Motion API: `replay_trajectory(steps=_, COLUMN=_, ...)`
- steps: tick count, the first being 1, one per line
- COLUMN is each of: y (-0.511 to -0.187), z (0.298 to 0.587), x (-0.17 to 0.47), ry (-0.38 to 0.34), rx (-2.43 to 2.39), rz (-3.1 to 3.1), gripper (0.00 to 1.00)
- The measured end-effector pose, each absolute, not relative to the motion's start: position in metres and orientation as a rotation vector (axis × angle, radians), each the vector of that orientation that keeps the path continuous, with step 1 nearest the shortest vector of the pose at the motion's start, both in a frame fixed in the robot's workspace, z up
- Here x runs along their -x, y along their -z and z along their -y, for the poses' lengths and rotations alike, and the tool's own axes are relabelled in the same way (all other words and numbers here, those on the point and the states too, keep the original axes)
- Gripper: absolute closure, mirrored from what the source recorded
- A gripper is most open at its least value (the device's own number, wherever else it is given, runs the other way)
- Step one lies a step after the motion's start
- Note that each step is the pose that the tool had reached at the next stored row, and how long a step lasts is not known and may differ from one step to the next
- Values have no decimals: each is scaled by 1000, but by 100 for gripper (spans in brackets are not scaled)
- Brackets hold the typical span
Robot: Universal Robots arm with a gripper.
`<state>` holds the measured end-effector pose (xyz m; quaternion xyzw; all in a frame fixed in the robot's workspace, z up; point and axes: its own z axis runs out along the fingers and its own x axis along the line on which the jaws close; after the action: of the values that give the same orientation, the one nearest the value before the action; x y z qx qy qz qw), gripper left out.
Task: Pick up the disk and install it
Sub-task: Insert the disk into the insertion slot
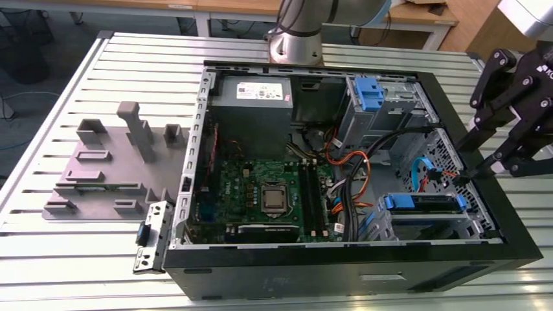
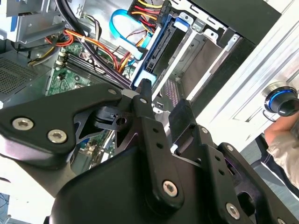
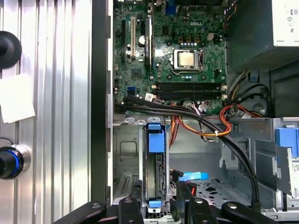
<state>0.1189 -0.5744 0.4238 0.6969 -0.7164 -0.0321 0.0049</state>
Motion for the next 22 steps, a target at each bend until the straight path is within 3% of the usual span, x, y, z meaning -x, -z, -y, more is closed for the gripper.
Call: replay_trajectory(steps=22, y=-438, z=574, x=-119, ry=100, rx=-2183, rz=2244, gripper=58)
